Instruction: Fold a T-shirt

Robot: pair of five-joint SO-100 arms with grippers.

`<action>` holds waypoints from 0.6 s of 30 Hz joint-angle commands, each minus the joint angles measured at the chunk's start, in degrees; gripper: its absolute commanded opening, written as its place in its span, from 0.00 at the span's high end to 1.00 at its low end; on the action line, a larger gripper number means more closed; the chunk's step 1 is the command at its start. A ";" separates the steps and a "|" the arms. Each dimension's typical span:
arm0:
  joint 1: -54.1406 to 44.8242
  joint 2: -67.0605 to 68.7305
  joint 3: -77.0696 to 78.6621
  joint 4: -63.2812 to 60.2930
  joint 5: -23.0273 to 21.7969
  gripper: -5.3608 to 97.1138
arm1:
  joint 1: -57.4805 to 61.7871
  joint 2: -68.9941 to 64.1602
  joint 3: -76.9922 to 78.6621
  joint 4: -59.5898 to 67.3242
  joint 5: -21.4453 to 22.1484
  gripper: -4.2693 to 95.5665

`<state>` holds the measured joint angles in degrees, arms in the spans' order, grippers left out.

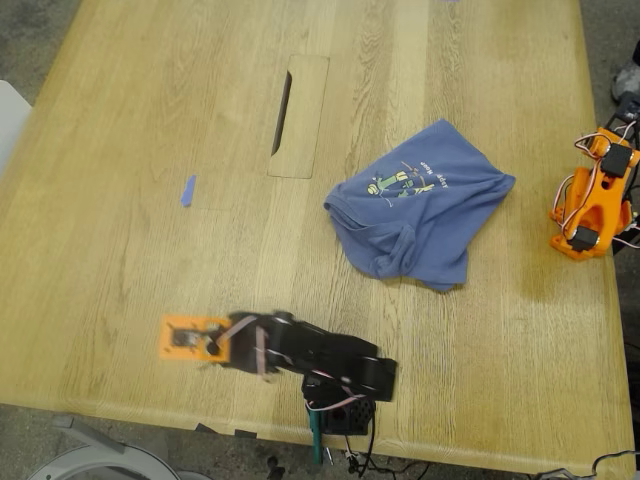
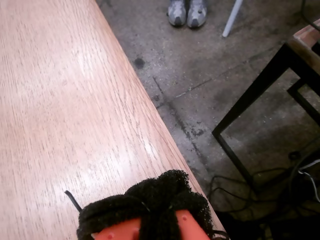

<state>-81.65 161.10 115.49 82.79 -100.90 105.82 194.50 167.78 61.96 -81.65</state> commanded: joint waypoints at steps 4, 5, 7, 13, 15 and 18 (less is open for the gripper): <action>-5.89 25.31 26.46 -14.68 -0.88 0.95 | 2.72 0.53 2.81 -4.13 -0.35 0.96; -6.59 29.09 29.88 -15.12 -0.88 0.95 | 3.16 0.53 3.69 -4.48 -0.35 0.96; -7.38 36.74 35.68 -15.38 -1.05 0.95 | 3.52 0.53 5.10 -5.19 -0.53 0.96; -7.91 45.79 45.44 -18.98 -0.88 0.95 | 2.81 0.62 9.05 -5.45 -0.35 0.96; -7.82 45.79 47.55 -21.80 -0.79 0.95 | 2.81 0.62 10.37 -5.27 -0.26 0.96; -8.26 45.79 52.12 -29.36 -0.44 0.95 | 3.25 0.62 12.39 -6.68 -0.35 0.96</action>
<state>-89.21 200.39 166.38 59.94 -101.43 108.63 194.59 178.68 56.25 -81.65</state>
